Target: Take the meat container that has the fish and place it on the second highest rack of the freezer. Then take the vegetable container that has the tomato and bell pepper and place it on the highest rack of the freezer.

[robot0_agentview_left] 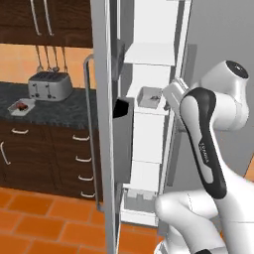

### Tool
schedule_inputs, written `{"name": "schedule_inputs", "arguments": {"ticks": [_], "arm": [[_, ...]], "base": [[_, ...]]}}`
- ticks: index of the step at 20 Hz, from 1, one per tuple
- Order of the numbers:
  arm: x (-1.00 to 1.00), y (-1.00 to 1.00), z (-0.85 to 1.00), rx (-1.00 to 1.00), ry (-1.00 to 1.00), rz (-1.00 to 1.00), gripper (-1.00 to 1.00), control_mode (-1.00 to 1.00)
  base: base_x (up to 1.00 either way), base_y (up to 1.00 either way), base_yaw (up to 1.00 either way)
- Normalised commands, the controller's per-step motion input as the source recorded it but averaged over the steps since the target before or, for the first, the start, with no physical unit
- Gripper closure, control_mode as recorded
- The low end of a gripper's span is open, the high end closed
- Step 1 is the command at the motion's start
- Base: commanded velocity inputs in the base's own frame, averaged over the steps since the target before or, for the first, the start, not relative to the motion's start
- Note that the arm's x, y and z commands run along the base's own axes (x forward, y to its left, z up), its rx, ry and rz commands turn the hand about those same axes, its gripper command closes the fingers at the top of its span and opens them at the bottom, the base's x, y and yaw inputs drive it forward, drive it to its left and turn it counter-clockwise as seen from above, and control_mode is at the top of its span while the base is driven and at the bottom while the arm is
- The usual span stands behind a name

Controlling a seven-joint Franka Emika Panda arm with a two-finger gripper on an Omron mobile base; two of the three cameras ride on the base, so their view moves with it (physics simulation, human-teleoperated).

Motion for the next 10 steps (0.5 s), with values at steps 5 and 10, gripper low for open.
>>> {"name": "schedule_inputs", "arguments": {"ticks": [5, 10], "arm": [[0.00, 0.00, 0.00, 0.00, 0.00, 0.00, -1.00, 1.00], [0.00, 0.00, 0.00, 0.00, 0.00, 0.00, -1.00, 1.00]], "base": [[-0.17, -0.51, 0.53], [-0.96, -0.25, 0.67]]}}
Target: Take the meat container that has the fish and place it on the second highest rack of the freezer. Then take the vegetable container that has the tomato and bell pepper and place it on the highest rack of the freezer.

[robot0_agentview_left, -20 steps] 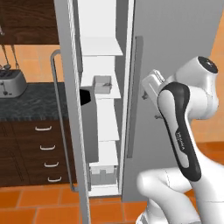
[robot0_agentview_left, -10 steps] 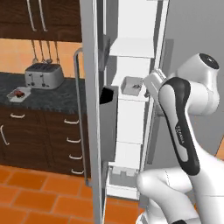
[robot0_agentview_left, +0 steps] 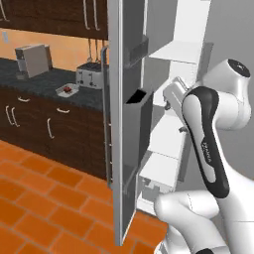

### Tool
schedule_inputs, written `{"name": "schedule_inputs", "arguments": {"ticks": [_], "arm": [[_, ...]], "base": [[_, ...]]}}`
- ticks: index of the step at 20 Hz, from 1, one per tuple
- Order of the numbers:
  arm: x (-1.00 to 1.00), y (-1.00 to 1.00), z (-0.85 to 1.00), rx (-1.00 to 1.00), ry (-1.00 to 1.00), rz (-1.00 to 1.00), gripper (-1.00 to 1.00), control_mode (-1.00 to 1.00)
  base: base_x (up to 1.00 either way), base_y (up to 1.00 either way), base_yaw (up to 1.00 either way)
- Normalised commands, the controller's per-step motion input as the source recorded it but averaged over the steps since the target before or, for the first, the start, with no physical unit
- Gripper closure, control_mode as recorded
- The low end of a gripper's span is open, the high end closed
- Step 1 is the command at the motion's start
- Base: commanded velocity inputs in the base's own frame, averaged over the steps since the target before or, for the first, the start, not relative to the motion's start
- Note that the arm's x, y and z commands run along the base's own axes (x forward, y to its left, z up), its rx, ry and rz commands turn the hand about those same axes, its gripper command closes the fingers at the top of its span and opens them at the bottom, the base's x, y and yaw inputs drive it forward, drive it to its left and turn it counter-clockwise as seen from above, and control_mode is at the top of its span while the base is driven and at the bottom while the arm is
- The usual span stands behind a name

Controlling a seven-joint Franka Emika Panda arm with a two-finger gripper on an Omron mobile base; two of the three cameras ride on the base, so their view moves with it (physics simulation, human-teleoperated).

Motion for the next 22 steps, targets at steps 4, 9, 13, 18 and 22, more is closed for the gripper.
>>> {"name": "schedule_inputs", "arguments": {"ticks": [4, 9, 13, 18, 22], "arm": [[0.00, 0.00, 0.00, 0.00, 0.00, 0.00, -1.00, 1.00], [0.00, 0.00, 0.00, 0.00, 0.00, 0.00, -1.00, 1.00], [0.00, 0.00, 0.00, 0.00, 0.00, 0.00, -1.00, 1.00], [0.00, 0.00, 0.00, 0.00, 0.00, 0.00, -1.00, 1.00], [0.00, 0.00, 0.00, 0.00, 0.00, 0.00, -1.00, 1.00]], "base": [[-0.92, -0.12, 0.70], [-0.65, 0.15, 0.70], [-0.18, 0.60, 0.70], [0.75, 0.54, 0.40], [1.00, 0.21, 0.21]]}}
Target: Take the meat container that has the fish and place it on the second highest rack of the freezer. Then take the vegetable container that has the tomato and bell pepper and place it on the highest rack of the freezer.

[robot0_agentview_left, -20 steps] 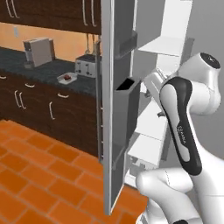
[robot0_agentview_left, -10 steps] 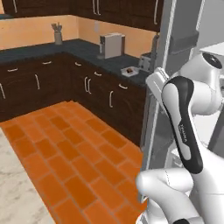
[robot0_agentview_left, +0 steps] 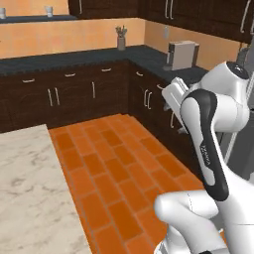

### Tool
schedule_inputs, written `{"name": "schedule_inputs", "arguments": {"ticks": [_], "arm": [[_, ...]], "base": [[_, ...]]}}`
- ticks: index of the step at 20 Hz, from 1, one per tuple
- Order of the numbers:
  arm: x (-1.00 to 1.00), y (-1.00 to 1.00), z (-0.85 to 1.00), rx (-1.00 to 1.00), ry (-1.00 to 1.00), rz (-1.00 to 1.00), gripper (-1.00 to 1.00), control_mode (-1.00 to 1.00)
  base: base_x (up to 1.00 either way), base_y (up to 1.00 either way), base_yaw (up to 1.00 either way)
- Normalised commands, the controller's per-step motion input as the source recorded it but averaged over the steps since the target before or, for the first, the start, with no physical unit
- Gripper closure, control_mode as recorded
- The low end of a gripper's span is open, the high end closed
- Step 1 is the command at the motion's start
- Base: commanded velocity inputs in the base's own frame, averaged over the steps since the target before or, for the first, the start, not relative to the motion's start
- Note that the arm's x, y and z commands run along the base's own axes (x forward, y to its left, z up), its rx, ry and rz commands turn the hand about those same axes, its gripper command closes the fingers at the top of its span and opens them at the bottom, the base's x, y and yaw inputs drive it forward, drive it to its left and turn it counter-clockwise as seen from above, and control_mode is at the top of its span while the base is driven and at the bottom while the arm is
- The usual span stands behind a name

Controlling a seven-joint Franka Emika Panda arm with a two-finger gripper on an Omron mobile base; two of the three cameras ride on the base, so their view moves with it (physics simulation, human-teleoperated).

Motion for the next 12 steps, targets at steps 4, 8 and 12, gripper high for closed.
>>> {"name": "schedule_inputs", "arguments": {"ticks": [4, 8, 12], "arm": [[0.00, 0.00, 0.00, 0.00, 0.00, 0.00, -1.00, 1.00], [0.00, 0.00, 0.00, 0.00, 0.00, 0.00, -1.00, 1.00], [0.00, 0.00, 0.00, 0.00, 0.00, 0.00, -1.00, 1.00]], "base": [[1.00, 0.22, 0.19], [1.00, 0.00, 0.10], [1.00, 0.00, -0.03]]}}
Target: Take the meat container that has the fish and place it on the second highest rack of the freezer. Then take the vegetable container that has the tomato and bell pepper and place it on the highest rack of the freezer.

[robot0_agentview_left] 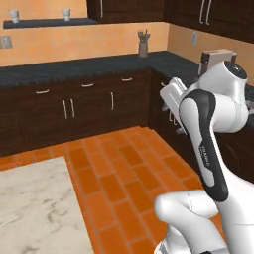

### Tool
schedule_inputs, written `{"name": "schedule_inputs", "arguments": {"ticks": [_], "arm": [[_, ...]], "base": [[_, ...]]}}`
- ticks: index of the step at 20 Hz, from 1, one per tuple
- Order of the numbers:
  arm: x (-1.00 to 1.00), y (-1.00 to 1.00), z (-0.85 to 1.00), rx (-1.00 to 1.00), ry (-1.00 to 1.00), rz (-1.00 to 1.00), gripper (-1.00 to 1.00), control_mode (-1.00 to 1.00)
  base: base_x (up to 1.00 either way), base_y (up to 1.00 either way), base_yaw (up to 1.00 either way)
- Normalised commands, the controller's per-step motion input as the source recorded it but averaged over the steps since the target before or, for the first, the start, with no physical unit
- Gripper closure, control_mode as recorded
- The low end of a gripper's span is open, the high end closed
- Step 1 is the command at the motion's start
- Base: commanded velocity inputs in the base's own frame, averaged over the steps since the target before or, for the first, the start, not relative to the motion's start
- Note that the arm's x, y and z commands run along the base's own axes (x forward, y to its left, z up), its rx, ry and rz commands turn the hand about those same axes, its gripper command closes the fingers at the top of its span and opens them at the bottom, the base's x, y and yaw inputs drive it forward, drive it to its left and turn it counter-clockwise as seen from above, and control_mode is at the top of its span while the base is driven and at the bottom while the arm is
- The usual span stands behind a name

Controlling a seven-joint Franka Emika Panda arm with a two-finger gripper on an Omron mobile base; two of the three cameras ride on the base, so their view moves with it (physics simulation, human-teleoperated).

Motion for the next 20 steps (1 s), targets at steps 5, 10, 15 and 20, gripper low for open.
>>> {"name": "schedule_inputs", "arguments": {"ticks": [5, 10, 15, 20], "arm": [[0.00, 0.00, 0.00, 0.00, 0.00, 0.00, -1.00, 1.00], [0.00, 0.00, 0.00, 0.00, 0.00, 0.00, -1.00, 1.00], [0.00, 0.00, 0.00, 0.00, 0.00, 0.00, -1.00, 1.00], [0.00, 0.00, 0.00, 0.00, 0.00, 0.00, -1.00, 1.00]], "base": [[0.90, 0.00, -0.51], [0.63, 0.00, -0.64], [0.86, -0.06, -0.57], [0.99, -0.01, -0.54]]}}
